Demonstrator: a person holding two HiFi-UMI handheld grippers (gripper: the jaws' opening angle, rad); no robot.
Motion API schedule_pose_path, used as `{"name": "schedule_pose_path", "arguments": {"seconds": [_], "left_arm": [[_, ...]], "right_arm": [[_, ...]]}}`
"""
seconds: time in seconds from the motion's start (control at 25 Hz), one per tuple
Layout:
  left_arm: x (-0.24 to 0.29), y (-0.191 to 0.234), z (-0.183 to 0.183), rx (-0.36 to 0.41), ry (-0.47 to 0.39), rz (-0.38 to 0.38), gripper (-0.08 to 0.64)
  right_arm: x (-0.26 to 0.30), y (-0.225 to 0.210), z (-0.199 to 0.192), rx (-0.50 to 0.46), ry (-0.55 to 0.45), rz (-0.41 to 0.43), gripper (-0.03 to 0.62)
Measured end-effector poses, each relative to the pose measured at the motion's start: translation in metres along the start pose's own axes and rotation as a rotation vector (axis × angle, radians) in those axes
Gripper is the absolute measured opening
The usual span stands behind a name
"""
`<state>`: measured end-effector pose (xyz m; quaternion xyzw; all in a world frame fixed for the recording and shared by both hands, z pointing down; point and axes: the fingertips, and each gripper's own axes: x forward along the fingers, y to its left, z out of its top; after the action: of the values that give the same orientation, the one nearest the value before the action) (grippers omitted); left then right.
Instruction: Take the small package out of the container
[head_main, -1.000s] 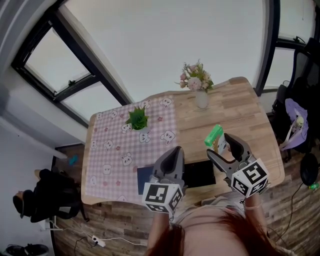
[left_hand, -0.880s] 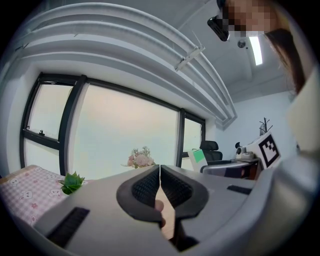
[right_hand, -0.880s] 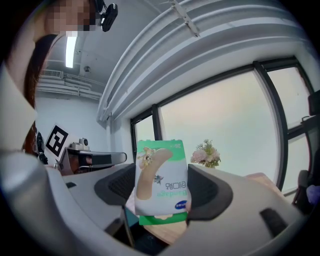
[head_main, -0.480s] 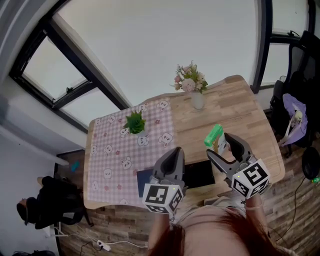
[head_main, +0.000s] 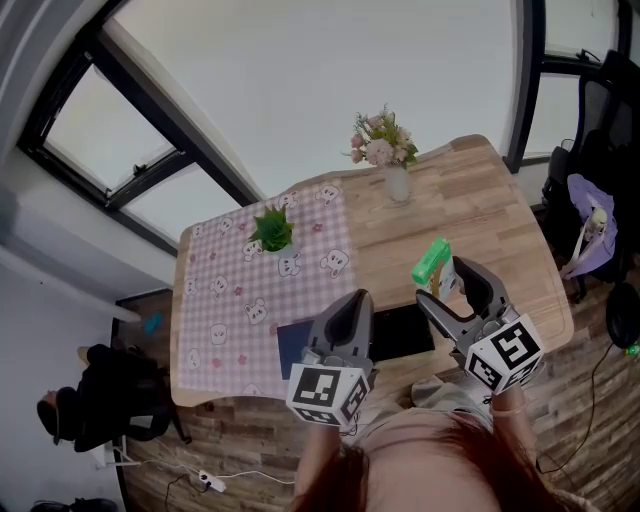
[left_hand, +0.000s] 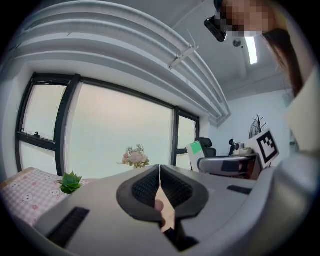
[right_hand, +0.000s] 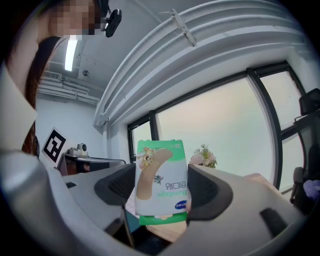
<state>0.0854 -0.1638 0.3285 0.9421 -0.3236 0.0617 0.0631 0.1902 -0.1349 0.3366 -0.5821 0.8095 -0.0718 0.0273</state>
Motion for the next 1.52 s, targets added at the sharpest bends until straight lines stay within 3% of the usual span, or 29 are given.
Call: {"name": "schedule_pose_path", "arguments": {"seconds": [0.64,1.52], "left_arm": [[-0.016,-0.006,-0.001,0.001,-0.006,-0.031,0.011],[-0.015,0.004,0.003,0.008,-0.019,-0.003,0.011]], "right_arm": [[-0.013,0.012,0.005,-0.005,-0.017,-0.034,0.321],[-0.003,0.011,0.01,-0.02,-0.03,-0.016,0.321]]}}
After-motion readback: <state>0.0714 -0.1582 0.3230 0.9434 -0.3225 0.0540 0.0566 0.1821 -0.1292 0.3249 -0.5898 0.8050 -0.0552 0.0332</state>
